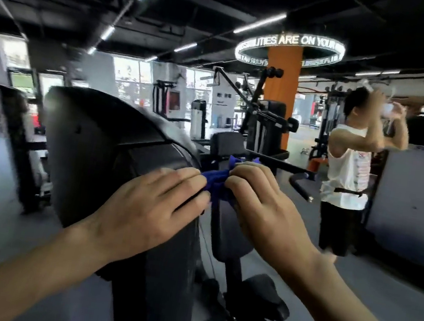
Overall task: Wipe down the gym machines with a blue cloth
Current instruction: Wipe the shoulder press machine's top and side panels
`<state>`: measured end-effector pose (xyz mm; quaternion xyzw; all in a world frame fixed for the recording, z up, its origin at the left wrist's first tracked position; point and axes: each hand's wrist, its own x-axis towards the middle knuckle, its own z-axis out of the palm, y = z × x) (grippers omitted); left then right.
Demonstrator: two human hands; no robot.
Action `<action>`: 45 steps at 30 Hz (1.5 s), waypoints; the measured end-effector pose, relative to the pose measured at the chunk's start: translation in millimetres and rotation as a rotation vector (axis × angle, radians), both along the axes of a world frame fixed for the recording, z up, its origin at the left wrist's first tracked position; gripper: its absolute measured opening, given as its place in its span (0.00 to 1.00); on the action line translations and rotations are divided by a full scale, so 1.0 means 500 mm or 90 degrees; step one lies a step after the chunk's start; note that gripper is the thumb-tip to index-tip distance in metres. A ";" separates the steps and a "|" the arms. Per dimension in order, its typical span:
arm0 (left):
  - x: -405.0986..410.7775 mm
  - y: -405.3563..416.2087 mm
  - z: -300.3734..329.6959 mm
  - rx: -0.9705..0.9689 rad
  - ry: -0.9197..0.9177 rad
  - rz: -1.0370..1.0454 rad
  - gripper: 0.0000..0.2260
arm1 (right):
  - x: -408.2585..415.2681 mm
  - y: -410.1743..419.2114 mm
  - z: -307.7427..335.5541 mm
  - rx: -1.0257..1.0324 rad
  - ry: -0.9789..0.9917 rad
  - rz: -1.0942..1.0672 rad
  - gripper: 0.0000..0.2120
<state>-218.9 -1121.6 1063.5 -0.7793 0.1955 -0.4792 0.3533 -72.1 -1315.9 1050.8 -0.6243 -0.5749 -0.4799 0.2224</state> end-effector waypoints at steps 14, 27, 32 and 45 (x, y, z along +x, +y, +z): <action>-0.003 -0.179 0.043 -0.003 0.056 0.429 0.21 | 0.170 0.081 0.016 0.000 0.024 0.415 0.10; 0.049 -0.150 0.086 0.003 0.009 0.624 0.13 | 0.238 0.318 0.105 0.024 -0.140 0.663 0.11; 0.066 -0.184 0.145 -0.021 0.089 0.746 0.10 | 0.247 0.358 0.118 -0.032 -0.117 0.780 0.14; 0.225 -0.195 0.287 -0.147 0.321 0.996 0.08 | 0.277 0.487 0.173 -0.110 -0.027 1.084 0.11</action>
